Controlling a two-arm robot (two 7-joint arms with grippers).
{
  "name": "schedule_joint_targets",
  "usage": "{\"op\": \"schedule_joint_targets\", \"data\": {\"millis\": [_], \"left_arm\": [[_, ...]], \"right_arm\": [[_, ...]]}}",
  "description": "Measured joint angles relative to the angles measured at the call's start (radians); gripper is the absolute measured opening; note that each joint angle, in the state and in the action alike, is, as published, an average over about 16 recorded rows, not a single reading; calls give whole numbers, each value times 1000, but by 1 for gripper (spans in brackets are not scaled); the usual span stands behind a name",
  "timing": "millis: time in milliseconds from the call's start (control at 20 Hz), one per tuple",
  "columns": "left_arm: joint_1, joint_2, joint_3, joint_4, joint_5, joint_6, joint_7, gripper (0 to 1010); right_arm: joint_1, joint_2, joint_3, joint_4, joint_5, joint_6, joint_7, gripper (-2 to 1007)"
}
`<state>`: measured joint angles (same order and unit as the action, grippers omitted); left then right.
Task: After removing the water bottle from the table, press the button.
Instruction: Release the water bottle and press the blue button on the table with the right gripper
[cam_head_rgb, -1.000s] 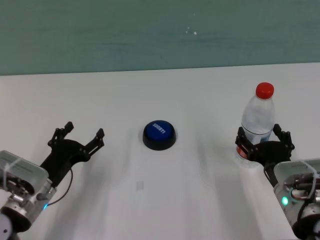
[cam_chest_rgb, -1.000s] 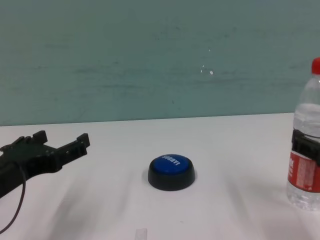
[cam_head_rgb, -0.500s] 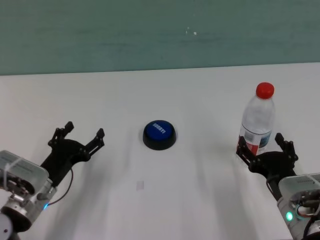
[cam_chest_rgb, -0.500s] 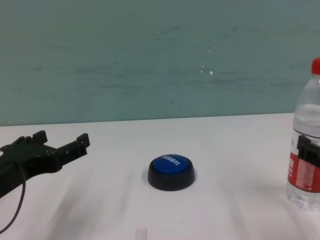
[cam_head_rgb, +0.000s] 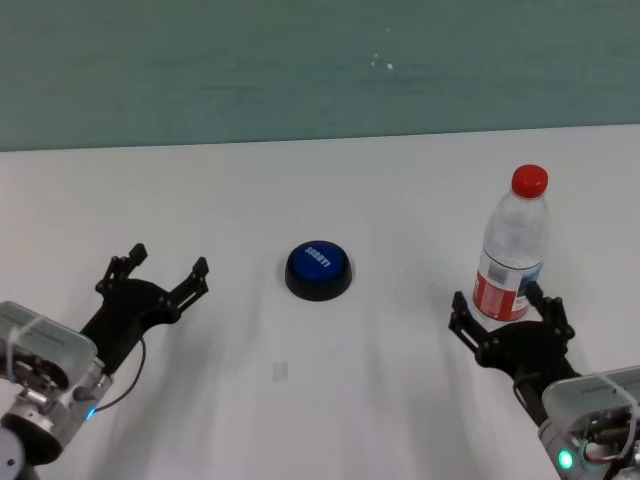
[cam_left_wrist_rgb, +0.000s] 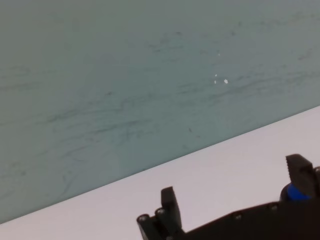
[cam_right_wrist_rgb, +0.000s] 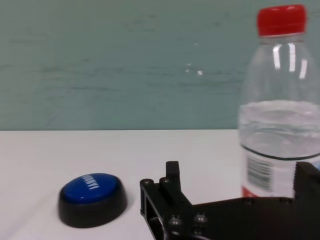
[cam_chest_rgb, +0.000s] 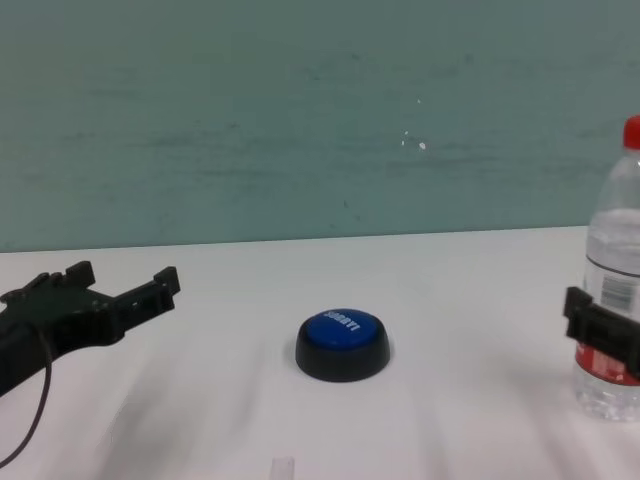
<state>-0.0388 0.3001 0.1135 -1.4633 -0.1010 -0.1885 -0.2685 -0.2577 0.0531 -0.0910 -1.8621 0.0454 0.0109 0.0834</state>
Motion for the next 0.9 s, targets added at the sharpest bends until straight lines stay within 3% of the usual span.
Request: {"op": "schedule_joint_targets", "data": {"millis": [400, 900], "left_arm": [[0, 0, 0, 0, 0, 0, 0, 1003], [0, 0, 0, 0, 0, 0, 0, 1003]], "right_arm": [[30, 16, -40, 12, 8, 10, 27, 1000], [137, 36, -84, 81, 24, 26, 56, 1000]]}}
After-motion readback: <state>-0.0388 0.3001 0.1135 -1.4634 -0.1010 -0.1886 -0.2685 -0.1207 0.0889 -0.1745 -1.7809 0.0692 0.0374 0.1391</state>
